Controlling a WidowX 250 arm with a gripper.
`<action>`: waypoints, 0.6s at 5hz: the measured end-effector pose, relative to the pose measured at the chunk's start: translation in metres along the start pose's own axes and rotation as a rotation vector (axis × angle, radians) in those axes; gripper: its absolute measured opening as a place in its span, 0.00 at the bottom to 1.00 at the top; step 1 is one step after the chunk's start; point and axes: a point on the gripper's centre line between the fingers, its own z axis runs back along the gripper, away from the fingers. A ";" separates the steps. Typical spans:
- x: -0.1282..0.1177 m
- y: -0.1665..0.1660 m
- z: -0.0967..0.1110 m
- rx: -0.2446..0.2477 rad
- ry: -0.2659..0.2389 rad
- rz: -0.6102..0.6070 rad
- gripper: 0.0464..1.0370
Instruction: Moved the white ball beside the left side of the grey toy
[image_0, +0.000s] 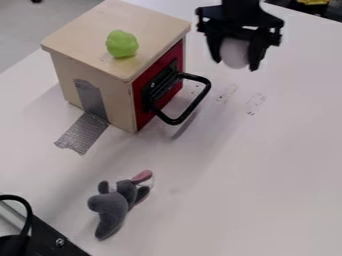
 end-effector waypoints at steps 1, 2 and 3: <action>-0.047 0.012 0.013 0.009 0.047 -0.014 0.71; -0.095 0.039 0.019 0.035 0.099 0.028 0.71; -0.139 0.067 0.021 0.064 0.137 0.072 0.71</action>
